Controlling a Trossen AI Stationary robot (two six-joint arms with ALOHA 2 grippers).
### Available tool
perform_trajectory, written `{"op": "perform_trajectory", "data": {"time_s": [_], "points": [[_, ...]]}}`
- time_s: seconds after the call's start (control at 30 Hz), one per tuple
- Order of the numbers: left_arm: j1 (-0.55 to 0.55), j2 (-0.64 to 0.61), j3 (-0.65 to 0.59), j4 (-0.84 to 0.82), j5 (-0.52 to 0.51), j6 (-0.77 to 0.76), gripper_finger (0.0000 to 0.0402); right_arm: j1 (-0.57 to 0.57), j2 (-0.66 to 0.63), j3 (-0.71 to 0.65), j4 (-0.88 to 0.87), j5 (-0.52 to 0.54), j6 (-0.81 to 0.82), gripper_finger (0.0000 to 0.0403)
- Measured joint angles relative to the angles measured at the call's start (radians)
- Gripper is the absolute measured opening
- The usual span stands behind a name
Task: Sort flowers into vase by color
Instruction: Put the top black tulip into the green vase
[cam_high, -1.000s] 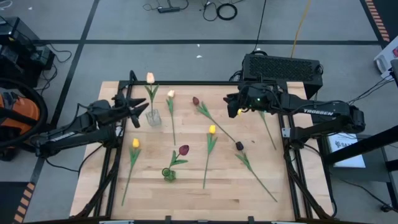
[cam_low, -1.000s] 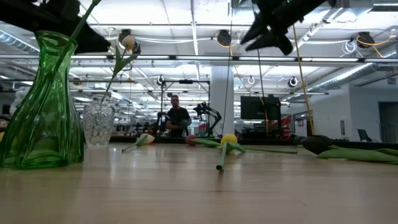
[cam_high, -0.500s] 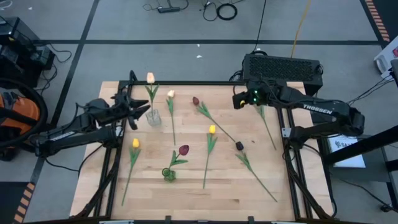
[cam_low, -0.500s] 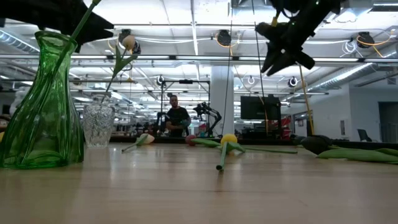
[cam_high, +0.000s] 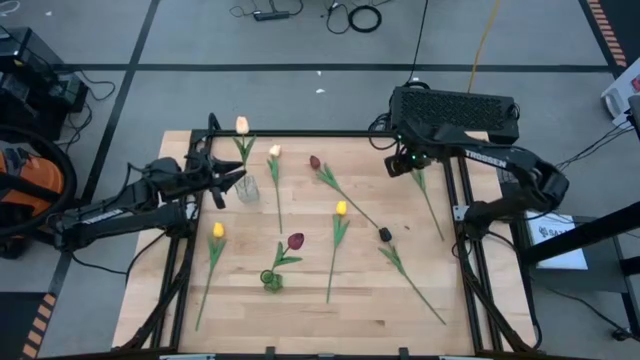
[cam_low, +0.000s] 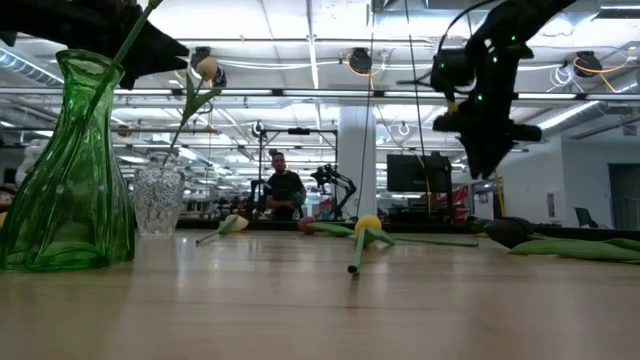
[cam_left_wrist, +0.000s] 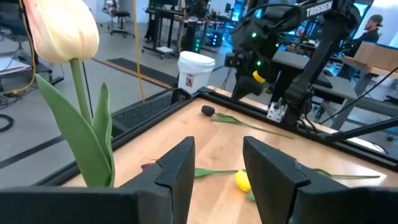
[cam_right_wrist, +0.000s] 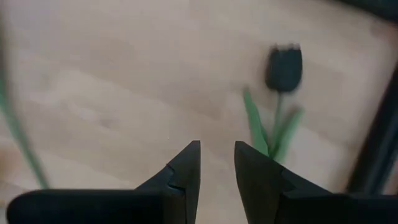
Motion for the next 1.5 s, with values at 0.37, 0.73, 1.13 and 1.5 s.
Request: {"op": "perform_trajectory", "data": {"time_s": [0.37,0.73,1.13,1.5], "points": [[0.0,0.012,0.0,0.0,-0.003,0.008,0.0143,-0.086,0.129,0.0,-0.072,0.001,0.006,0.022],[0.0,0.014,0.0,-0.01,-0.004,0.002,0.0143,-0.147,0.326,0.0,-0.077,0.003,-0.036,0.0275],[0.0,0.014,-0.001,-0.008,-0.003,-0.001,0.0143,-0.178,0.399,-0.045,-0.022,-0.052,-0.051,0.0203],[0.0,0.014,-0.001,-0.008,-0.001,-0.001,0.0143,-0.164,0.4,-0.047,0.023,-0.091,-0.056,0.001]]}}
